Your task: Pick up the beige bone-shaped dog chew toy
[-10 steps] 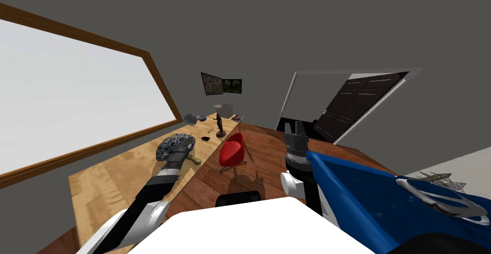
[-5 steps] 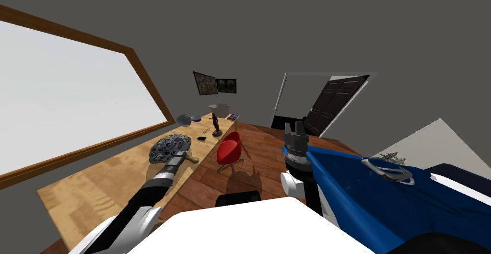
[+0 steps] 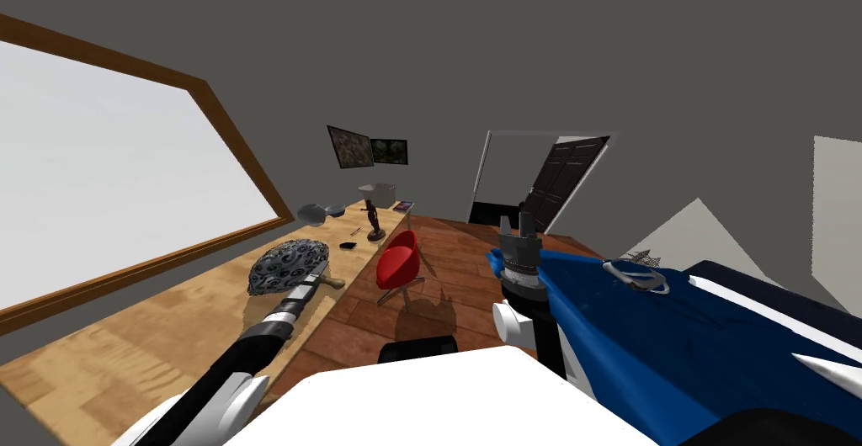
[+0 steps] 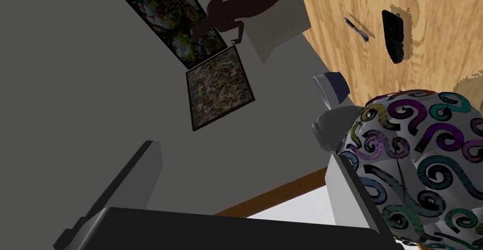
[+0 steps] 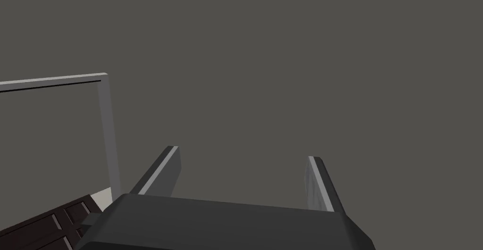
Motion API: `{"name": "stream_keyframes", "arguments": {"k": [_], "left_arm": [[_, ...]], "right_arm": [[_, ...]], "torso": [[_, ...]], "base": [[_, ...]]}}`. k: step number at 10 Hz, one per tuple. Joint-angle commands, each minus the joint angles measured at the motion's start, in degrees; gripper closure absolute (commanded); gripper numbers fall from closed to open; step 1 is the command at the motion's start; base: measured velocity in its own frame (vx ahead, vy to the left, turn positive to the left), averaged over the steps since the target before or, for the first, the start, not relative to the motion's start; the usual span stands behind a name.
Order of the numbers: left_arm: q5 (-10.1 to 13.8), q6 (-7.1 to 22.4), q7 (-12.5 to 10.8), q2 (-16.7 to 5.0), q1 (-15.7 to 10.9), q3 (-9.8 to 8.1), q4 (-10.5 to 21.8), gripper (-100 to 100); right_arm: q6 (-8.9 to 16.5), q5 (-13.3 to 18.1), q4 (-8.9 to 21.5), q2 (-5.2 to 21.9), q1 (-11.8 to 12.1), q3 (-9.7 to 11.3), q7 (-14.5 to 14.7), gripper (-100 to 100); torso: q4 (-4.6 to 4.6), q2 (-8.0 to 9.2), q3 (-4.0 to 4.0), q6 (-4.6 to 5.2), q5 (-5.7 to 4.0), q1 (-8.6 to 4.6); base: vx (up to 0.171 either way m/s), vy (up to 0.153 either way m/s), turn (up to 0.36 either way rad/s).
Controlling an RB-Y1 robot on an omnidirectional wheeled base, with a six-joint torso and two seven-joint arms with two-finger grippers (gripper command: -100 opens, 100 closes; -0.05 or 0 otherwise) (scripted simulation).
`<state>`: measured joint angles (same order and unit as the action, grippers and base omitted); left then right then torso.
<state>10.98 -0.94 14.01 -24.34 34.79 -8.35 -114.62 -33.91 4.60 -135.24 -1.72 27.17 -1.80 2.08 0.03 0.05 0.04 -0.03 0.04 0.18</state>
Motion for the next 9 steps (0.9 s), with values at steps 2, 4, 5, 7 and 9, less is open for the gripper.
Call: {"name": "stream_keyframes", "arguments": {"k": [2,4,5,7,9], "left_arm": [[2.9,4.05,0.6,-1.54,0.6,-0.36,2.08,-100],[4.42,6.49,0.72,-2.33,0.83,-0.5,3.2,-100],[6.02,8.56,0.76,-3.13,1.01,-0.62,4.36,-100],[7.69,10.66,0.74,-3.93,1.16,-0.72,5.55,-100],[11.19,14.42,0.52,-5.47,1.39,-0.84,8.0,-100]], "right_arm": [[0.0,0.0,0.0,0.0,0.0,0.0,0.0,0],[0.0,0.0,0.0,0.0,0.0,0.0,0.0,0],[0.0,0.0,0.0,0.0,0.0,0.0,0.0,0],[0.0,0.0,0.0,0.0,0.0,0.0,0.0,0],[0.0,0.0,0.0,0.0,0.0,0.0,0.0,0]], "torso": [[-0.01,-0.03,-0.02,0.02,0.01,0.02],[-0.01,-0.04,-0.03,0.01,0.03,0.16],[-0.02,-0.07,-0.04,0.0,0.04,0.13],[-0.04,-0.18,-0.1,0.03,0.03,0.15],[-0.05,-0.21,-0.12,0.02,0.03,0.12]], "base": [[-0.012,0.03,-0.183],[-0.008,0.05,-0.151],[0.01,0.034,-0.134],[0.026,0.051,-0.165],[0.031,0.055,-0.208]]}}
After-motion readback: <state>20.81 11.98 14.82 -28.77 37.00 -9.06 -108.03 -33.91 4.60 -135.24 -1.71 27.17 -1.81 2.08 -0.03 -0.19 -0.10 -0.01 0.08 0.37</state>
